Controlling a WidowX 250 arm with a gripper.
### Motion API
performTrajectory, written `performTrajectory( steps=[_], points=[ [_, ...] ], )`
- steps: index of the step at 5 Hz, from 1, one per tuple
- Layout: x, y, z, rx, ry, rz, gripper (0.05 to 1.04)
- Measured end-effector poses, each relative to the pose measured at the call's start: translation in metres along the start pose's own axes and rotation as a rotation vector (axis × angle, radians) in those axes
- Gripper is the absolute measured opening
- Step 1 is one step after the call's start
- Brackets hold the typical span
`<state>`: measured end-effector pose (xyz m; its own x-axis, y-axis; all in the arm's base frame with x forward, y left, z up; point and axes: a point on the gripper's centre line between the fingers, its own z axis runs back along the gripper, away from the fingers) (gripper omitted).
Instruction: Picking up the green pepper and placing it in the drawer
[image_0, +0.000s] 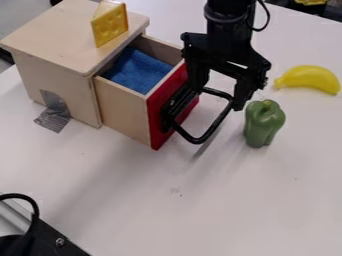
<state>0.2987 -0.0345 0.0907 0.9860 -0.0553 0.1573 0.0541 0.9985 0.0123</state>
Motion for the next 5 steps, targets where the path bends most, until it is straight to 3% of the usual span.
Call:
performTrajectory(
  steps=[1, 4, 5],
  points=[
    [-0.006, 0.0, -0.008, 0.001, 0.032, 0.0, 1.0],
    [0.042, -0.035, 0.003, -0.073, -0.026, -0.035, 1.0],
    [0.048, -0.043, -0.006, -0.071, -0.011, -0.058, 1.0]
  ],
)
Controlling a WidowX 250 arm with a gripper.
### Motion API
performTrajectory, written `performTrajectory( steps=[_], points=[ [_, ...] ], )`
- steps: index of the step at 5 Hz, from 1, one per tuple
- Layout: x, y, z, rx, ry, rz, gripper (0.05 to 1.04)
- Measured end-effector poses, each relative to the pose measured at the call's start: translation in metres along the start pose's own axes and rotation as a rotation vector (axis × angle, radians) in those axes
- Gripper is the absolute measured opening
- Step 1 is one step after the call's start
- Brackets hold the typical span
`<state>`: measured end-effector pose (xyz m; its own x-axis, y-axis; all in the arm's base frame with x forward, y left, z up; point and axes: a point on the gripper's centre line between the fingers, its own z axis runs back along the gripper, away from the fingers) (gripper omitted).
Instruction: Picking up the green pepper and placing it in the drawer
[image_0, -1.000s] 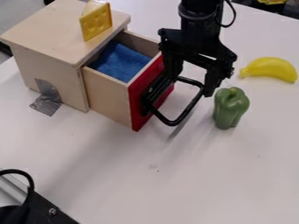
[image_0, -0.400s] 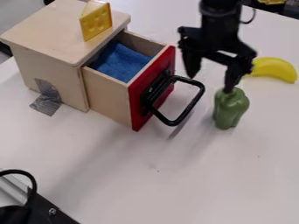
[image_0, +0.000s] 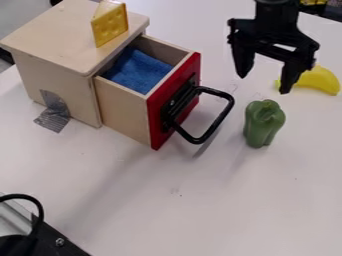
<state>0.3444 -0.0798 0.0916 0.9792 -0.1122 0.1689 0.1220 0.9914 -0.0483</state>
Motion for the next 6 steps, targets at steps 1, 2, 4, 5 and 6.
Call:
performTrajectory(
  steps=[1, 2, 4, 5, 6],
  points=[
    [-0.003, -0.008, -0.013, 0.01, 0.032, -0.031, 1.0],
    [-0.002, -0.016, -0.021, 0.017, 0.045, -0.056, 0.996],
    [-0.001, -0.023, -0.026, 0.018, 0.037, -0.075, 0.653],
    [-0.002, -0.022, -0.027, 0.019, 0.038, -0.076, 0.351],
    [-0.006, -0.021, -0.029, 0.027, 0.051, -0.079, 0.136]
  ],
)
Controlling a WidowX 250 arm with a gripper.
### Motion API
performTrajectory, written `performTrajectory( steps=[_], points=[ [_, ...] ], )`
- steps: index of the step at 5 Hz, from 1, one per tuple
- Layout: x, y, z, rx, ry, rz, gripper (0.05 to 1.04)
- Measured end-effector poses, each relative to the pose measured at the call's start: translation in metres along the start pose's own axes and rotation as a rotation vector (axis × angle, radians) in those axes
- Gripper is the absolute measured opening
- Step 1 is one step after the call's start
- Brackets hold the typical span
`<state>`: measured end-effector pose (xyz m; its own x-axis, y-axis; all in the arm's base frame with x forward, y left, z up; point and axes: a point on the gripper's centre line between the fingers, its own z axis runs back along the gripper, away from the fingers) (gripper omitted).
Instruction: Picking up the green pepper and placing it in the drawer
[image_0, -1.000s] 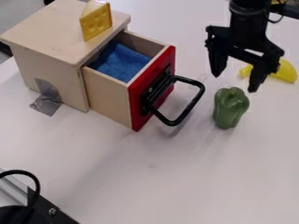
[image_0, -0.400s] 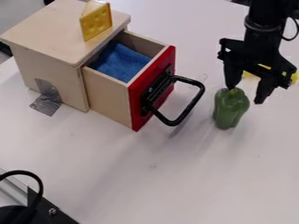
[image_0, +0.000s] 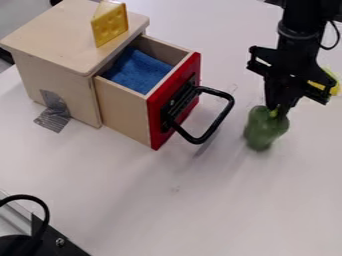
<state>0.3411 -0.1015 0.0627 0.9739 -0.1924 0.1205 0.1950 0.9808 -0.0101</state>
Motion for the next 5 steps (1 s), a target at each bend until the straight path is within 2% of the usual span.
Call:
performTrajectory(
  steps=[1, 3, 4, 5],
  points=[
    [-0.002, 0.001, -0.002, 0.005, 0.009, 0.0, 0.055],
    [-0.004, 0.007, -0.004, 0.019, 0.018, 0.016, 0.053],
    [-0.005, 0.006, -0.003, 0.005, 0.026, 0.024, 0.071],
    [0.002, 0.002, 0.007, -0.016, -0.002, 0.026, 0.206]
  ],
)
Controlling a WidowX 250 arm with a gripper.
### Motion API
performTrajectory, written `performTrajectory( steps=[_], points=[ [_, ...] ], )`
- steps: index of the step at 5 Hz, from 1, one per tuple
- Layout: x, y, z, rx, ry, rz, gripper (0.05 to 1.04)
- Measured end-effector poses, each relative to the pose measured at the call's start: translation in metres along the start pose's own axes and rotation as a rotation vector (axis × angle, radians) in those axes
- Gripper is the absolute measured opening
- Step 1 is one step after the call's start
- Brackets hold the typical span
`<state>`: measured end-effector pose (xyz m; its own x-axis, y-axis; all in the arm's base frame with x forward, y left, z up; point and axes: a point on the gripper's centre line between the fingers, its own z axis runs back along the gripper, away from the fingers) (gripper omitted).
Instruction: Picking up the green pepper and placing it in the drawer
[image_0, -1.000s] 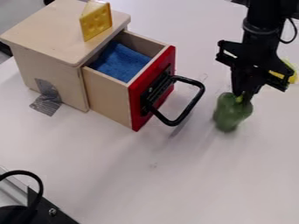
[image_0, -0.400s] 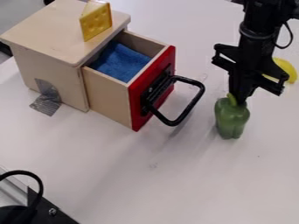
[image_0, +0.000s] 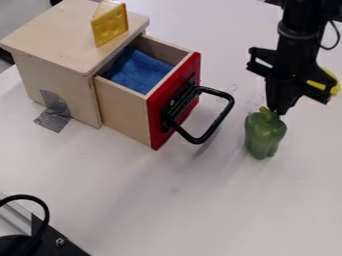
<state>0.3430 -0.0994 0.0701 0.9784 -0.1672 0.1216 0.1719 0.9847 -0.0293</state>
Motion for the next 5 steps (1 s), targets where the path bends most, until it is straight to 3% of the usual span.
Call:
performTrajectory(
  steps=[1, 2, 3, 5],
  points=[
    [0.004, -0.002, 0.018, -0.014, -0.045, -0.001, 0.465],
    [-0.002, 0.0, 0.019, -0.005, -0.04, -0.012, 0.78],
    [-0.015, 0.001, 0.016, -0.004, -0.015, -0.016, 0.999],
    [-0.025, 0.003, 0.006, 0.002, 0.014, -0.023, 0.948]
  ],
)
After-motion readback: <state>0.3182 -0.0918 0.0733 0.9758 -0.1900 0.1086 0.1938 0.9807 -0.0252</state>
